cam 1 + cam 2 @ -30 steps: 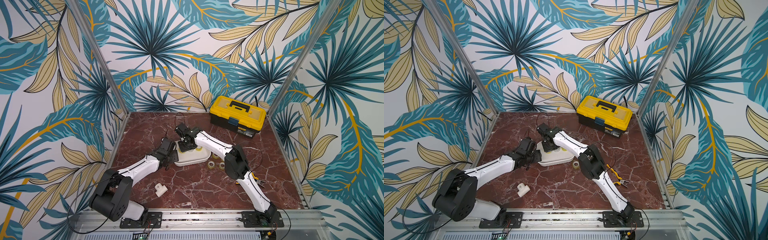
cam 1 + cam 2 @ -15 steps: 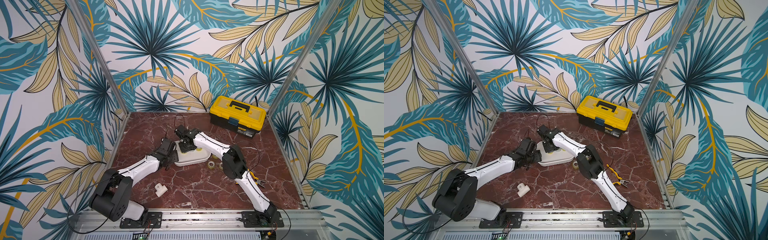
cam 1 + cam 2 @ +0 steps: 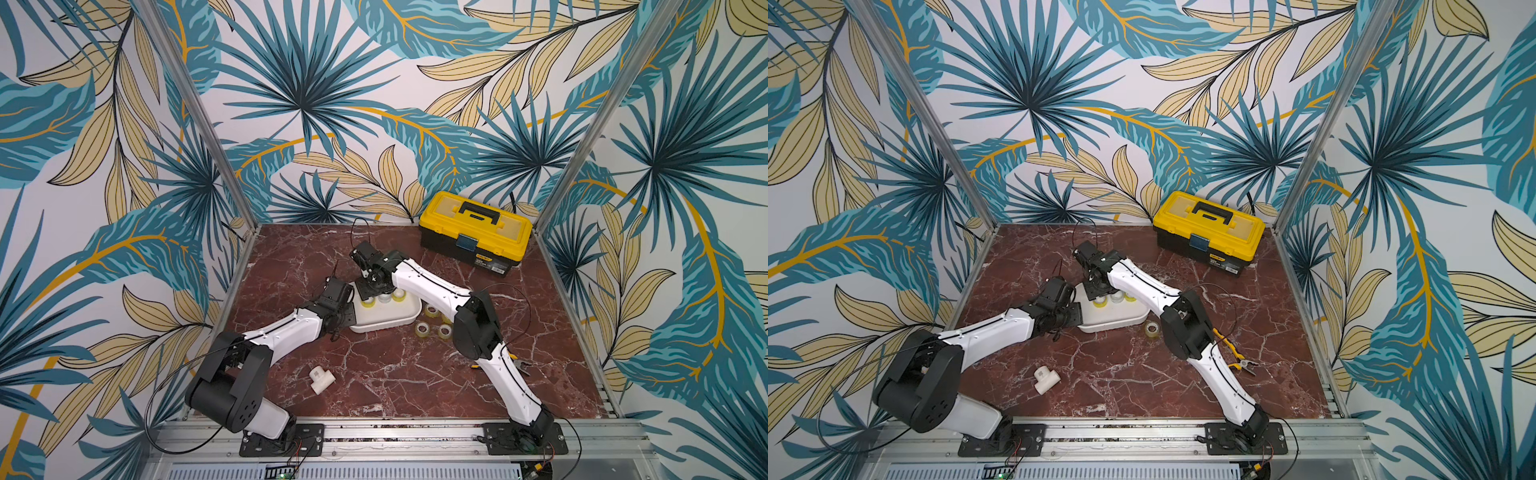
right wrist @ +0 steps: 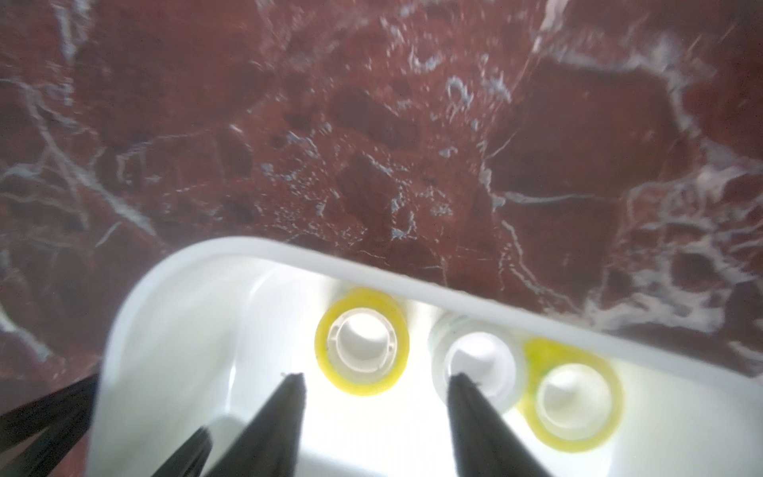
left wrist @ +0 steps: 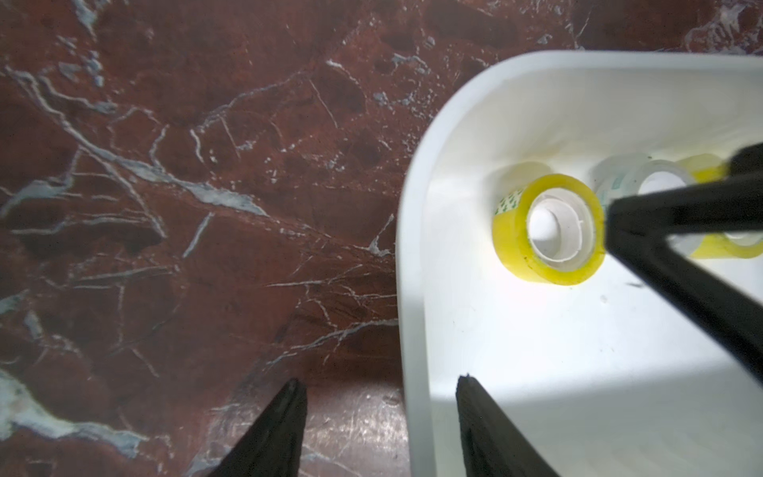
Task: Put the transparent tape into the storage box
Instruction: Place the tape in the storage box, then adjust the storage box at the center of the board.
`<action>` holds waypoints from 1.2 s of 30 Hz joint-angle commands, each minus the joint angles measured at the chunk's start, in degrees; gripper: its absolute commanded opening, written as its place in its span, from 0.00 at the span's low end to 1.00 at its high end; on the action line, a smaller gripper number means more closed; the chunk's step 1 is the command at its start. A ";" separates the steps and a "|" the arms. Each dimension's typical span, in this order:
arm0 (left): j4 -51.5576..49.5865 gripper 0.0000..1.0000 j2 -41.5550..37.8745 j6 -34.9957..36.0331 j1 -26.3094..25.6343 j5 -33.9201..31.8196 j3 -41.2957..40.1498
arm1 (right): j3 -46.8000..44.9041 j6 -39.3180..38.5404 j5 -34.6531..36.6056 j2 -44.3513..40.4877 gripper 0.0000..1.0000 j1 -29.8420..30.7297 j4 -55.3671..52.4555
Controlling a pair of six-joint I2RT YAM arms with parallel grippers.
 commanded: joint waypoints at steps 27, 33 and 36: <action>2.51 0.63 16.16 8.21 5.14 0.90 19.15 | -27.10 4.36 9.96 -23.51 0.77 -3.67 0.04; 3.34 0.64 18.44 8.71 5.32 1.59 21.15 | -29.77 5.72 10.71 -26.46 0.78 -4.47 -0.05; 3.52 0.64 19.19 8.93 5.39 1.86 22.20 | -32.20 6.67 11.27 -28.16 0.78 -5.48 -0.29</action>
